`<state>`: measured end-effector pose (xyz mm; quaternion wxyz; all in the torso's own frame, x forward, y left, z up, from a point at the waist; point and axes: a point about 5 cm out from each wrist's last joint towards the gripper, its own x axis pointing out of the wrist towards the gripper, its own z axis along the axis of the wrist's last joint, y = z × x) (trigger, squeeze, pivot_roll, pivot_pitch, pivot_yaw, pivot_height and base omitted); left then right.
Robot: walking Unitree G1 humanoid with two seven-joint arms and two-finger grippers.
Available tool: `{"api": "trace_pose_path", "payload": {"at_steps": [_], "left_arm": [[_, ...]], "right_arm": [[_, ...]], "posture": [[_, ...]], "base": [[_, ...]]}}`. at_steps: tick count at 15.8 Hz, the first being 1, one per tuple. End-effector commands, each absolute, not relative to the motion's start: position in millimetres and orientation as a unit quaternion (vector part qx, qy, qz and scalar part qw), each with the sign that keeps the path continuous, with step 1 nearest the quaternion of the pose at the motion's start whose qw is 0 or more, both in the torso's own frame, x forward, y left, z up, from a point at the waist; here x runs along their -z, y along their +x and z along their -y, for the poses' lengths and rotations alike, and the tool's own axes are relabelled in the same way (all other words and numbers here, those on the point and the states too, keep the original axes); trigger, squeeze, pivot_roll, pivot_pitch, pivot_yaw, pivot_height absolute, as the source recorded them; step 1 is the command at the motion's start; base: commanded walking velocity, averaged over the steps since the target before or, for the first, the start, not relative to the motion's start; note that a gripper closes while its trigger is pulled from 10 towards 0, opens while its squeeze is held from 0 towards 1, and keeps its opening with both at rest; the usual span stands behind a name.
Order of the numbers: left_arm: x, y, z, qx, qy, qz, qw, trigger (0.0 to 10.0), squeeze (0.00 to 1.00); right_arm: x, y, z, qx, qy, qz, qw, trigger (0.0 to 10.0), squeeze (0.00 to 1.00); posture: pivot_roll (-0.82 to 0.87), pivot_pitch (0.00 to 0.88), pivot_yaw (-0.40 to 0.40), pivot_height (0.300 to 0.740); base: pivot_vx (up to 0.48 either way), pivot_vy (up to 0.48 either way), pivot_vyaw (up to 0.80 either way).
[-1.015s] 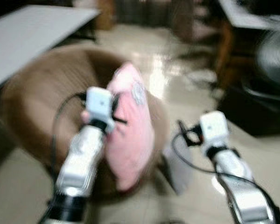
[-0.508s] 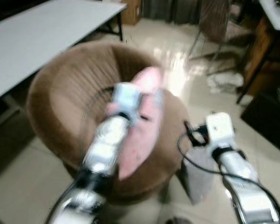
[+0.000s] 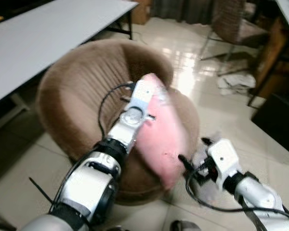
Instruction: Move the pillow to the sofa from floor
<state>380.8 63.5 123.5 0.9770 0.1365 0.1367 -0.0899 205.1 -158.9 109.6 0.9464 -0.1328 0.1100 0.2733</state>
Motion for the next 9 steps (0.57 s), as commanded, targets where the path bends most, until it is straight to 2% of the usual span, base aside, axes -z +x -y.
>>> {"api": "trace_pose_path", "payload": {"at_steps": [1,3,5,6,7,8,9], "left_arm": [[-133.3,388.8,-76.9,0.049,0.125,-0.131,0.982,10.0,0.00],[-139.6,395.6,-103.0,-0.015,0.148,-0.117,0.982,10.0,0.00],[-147.5,400.5,-126.9,-0.069,0.151,-0.112,0.980,10.0,0.00],[-150.2,401.5,-143.8,-0.103,0.173,-0.111,0.973,10.0,0.28],[-150.9,401.2,-155.0,-0.127,0.181,-0.112,0.969,10.0,0.80],[-153.2,402.0,-161.5,-0.130,0.173,-0.110,0.970,10.0,1.00],[-155.8,402.8,-164.7,-0.131,0.171,-0.105,0.971,10.0,1.00]], "right_arm": [[-114.5,203.9,158.3,-0.284,-0.132,-0.102,0.944,10.0,0.00],[-113.7,204.5,160.4,-0.263,-0.114,-0.099,0.953,10.0,0.00],[-112.9,202.0,156.9,-0.275,-0.119,-0.103,0.949,10.0,0.00],[-108.8,202.0,153.9,-0.285,-0.117,-0.108,0.945,10.0,0.00],[-104.4,202.2,151.9,-0.290,-0.112,-0.112,0.944,10.0,0.00],[-101.8,202.6,148.1,-0.309,-0.098,-0.118,0.939,10.0,0.00],[-100.6,202.5,145.1,-0.328,-0.088,-0.121,0.933,10.0,0.00]], "posture": [[-0.14,0.148,0.035,0.740],[-0.14,0.153,0.038,0.740],[-0.14,0.147,0.044,0.740],[-0.13,0.151,0.043,0.740],[-0.13,0.147,0.050,0.740],[-0.13,0.139,0.048,0.740],[-0.12,0.139,0.045,0.740]], "base": [[0.000,0.000,0.00],[0.000,0.000,0.00],[0.000,0.000,0.00],[0.000,0.000,0.00],[0.000,0.000,0.00],[0.000,0.000,0.00],[0.000,0.000,0.00]]}}
